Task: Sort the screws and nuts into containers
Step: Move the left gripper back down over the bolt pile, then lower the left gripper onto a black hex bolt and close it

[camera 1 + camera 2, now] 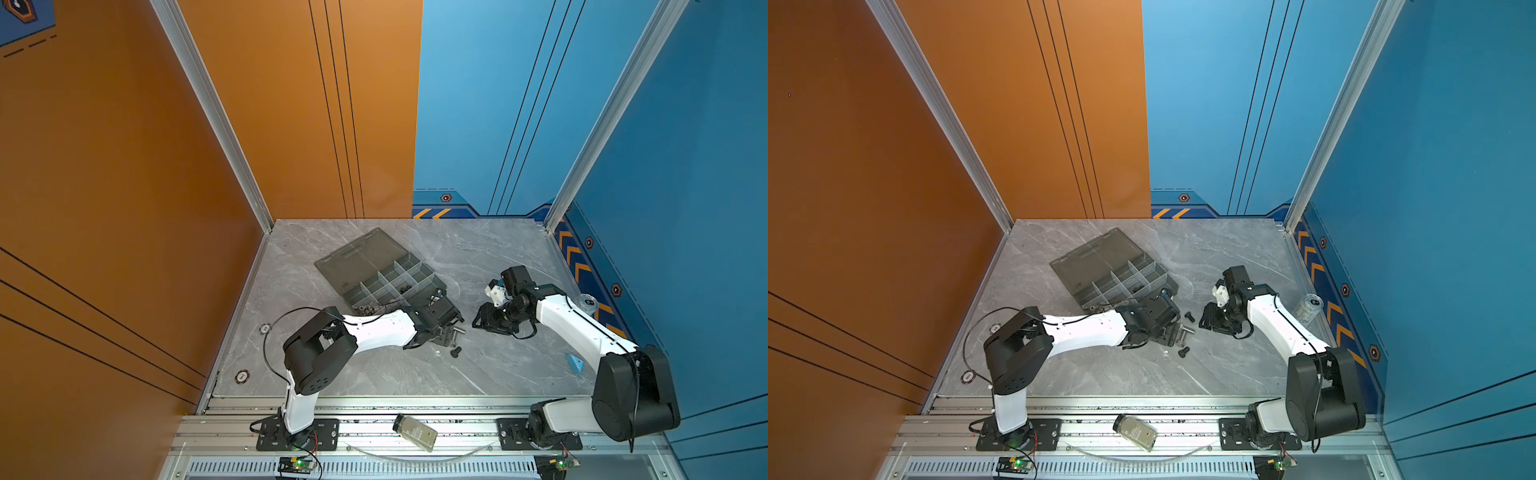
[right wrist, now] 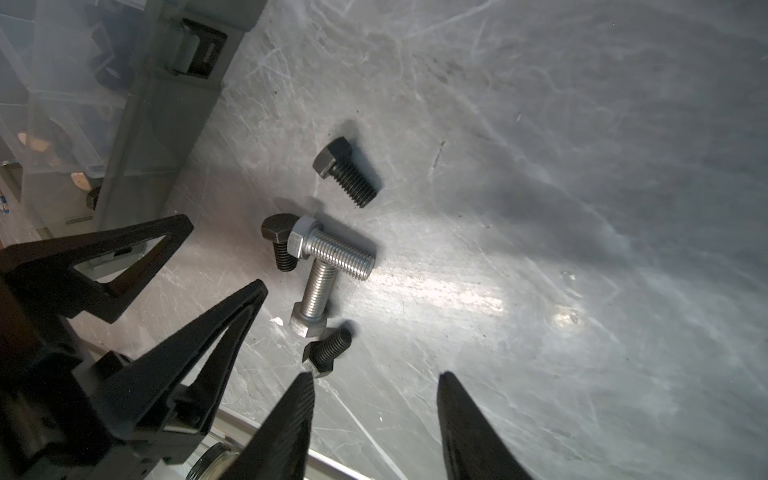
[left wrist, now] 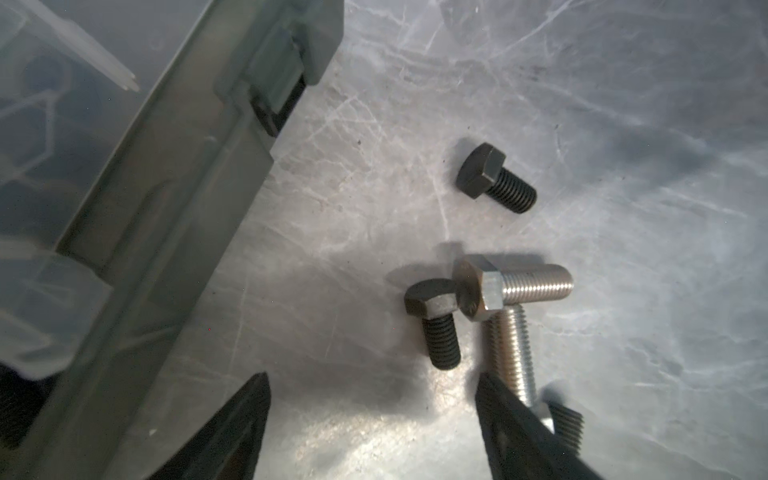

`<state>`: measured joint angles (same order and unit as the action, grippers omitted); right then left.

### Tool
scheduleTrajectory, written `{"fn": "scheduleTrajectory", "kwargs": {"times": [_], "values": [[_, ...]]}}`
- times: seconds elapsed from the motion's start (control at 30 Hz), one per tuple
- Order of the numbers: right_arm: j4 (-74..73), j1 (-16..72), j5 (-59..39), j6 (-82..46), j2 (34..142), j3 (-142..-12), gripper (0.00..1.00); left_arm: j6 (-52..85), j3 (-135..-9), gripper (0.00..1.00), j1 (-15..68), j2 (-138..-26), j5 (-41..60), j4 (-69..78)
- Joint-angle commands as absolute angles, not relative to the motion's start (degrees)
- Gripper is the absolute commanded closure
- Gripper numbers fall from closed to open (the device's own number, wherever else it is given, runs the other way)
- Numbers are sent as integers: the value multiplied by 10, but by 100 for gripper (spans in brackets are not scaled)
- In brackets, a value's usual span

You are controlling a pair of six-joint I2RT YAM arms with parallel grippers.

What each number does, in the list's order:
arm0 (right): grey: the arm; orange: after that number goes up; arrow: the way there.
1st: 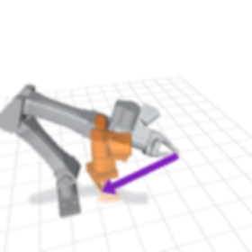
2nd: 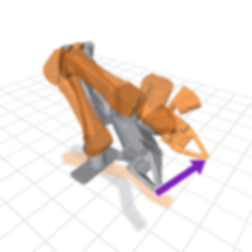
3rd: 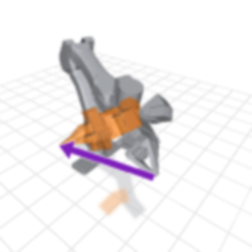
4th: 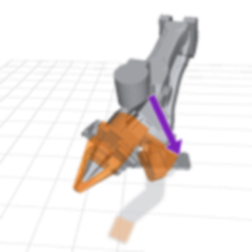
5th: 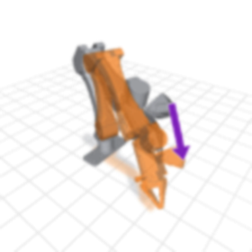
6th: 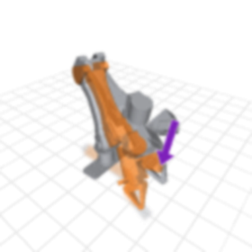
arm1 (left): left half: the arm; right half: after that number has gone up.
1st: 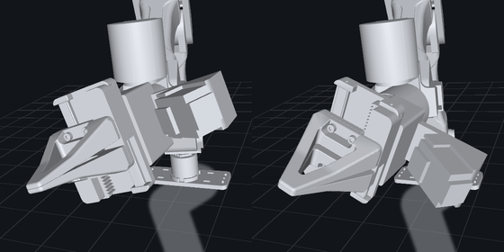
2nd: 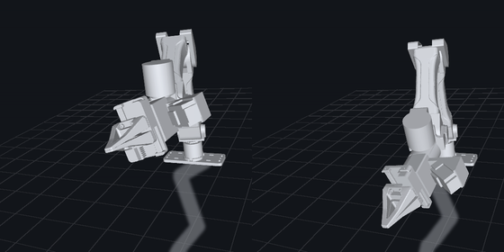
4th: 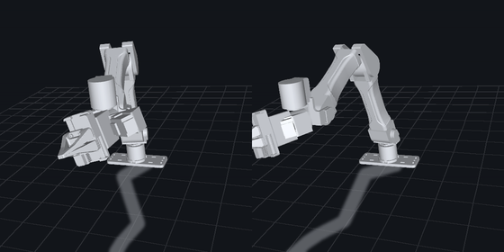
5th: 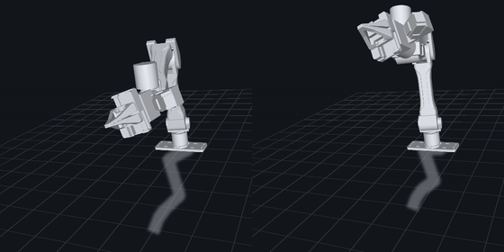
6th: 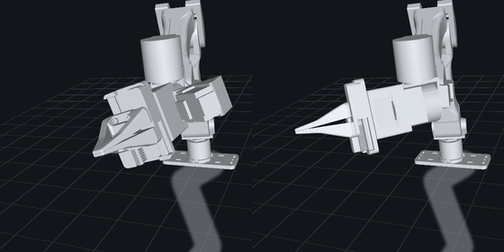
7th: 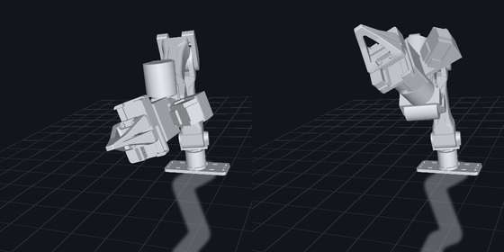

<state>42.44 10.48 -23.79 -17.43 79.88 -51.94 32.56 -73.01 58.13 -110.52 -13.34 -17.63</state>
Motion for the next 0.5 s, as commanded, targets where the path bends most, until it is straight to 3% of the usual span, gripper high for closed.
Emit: {"fn": "scheduleTrajectory", "kwargs": {"times": [0.0,0.47], "values": [[434,101,-232,-167,787,-511,49,313,-772,20,598,-1130,-152,-233],[433,101,-234,-169,783,-509,49,321,-792,22,600,-1171,-160,-241]]}}
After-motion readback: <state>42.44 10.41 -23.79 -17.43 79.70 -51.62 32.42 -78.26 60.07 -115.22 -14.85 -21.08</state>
